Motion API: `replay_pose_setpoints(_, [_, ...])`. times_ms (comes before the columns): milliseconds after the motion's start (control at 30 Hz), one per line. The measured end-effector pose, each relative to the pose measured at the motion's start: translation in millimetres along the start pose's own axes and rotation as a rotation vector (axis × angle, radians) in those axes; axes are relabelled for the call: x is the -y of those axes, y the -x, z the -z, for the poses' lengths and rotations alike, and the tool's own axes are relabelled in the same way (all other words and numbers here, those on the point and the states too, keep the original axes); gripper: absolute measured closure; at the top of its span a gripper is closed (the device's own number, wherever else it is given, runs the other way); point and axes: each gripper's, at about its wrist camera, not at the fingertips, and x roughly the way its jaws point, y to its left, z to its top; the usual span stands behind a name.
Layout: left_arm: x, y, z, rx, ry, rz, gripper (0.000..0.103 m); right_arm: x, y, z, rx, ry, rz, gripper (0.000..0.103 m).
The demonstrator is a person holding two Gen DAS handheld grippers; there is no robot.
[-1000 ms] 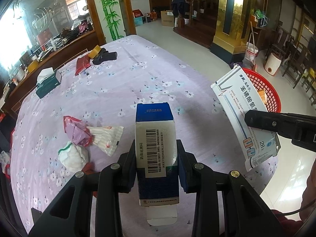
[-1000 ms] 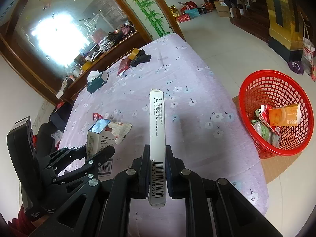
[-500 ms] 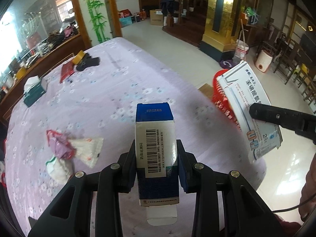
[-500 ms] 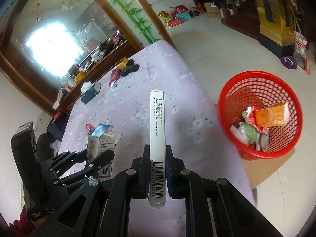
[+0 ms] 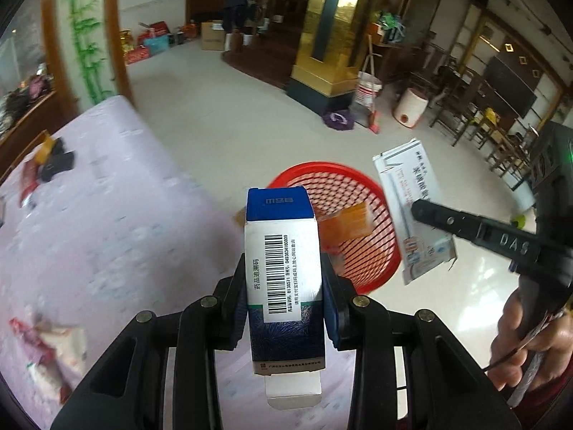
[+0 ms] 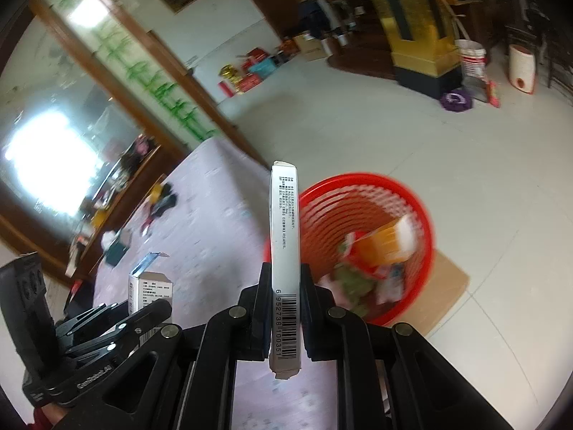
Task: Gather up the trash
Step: 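Open the left tool to drop its box while the right tool drops its box, then return to the bed and grasp the brown candy wrapper with the left tool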
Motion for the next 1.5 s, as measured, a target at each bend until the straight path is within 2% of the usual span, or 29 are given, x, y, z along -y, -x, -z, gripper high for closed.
replay_pose_setpoints(100, [11,-19,-16,-0.013,0.004,0.042,0.069,16,-2,-11,0.005,-0.024,0.023,0.089])
replay_pose_setpoints(233, [27,-44,-32,-0.017,0.0,0.062,0.068,30,-10,-24,0.007,-0.033,0.047,0.089])
replay_pose_setpoints(300, [32,-54,-39,-0.019,0.004,0.058,0.058,37,-17,-32,0.006,-0.04,0.055,0.088])
replay_pose_setpoints(333, [33,-54,-40,-0.017,0.011,0.056,0.05,41,-18,-34,0.007,-0.041,0.061,0.088])
replay_pose_setpoints(367, [32,-54,-40,-0.012,0.019,0.055,0.048,44,-20,-37,0.011,-0.043,0.075,0.082])
replay_pose_setpoints(400, [31,-54,-41,-0.009,0.023,0.059,0.048,47,-22,-41,0.009,-0.045,0.083,0.07])
replay_pose_setpoints(467, [30,-55,-40,-0.015,0.025,0.059,0.048,53,-20,-44,0.017,-0.063,0.077,0.057])
replay_pose_setpoints(633, [15,-34,-24,0.01,0.024,0.0,0.048,55,-13,-45,0.026,-0.056,0.063,0.056])
replay_pose_setpoints(867, [-34,-2,12,0.017,0.134,-0.058,0.045,7,-15,-23,-0.003,0.031,0.013,0.056])
replay_pose_setpoints(1200, [-109,57,83,0.032,0.306,-0.151,0.045,-93,-39,32,-0.147,0.237,-0.124,0.056])
replay_pose_setpoints(1500, [-196,101,171,0.027,0.571,-0.291,0.045,-177,-45,86,-0.263,0.456,-0.308,0.056])
